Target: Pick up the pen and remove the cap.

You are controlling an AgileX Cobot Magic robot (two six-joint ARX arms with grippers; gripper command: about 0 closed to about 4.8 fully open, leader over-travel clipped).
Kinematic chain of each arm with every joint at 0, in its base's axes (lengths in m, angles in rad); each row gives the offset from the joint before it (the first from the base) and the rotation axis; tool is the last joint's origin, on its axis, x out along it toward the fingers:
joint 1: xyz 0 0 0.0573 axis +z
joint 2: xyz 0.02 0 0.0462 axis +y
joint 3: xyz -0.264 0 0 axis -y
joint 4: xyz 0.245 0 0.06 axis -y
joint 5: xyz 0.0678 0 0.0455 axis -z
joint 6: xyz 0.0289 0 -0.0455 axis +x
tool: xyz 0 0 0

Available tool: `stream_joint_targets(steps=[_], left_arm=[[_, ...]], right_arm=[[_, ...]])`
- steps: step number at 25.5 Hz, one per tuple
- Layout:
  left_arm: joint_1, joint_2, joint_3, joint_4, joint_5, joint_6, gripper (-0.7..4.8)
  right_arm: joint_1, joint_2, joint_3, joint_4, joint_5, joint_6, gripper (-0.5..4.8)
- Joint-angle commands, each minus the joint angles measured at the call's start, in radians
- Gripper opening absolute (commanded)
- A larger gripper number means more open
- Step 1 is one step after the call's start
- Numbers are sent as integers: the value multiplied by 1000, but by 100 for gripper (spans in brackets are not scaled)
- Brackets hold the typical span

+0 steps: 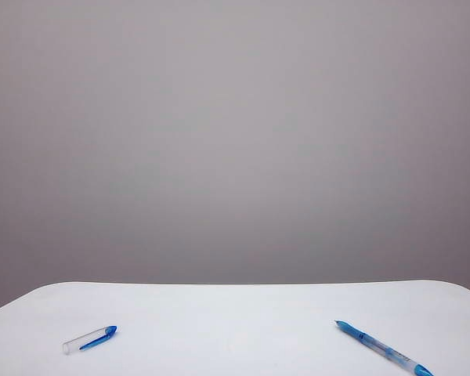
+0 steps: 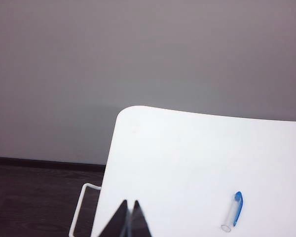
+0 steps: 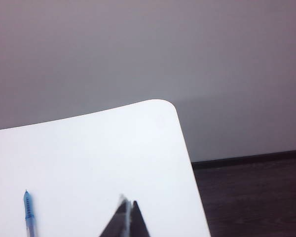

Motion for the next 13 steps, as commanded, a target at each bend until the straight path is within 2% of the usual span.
stream_joint_targets(steps=[1,13], left_arm=[[0,0,1,-10,0,3,9],[0,0,1,-10,-1,3,9]], right_arm=[[-1,1,-6,4,-5,-8,0],[-1,-1,-6,5,-10,-7,0]])
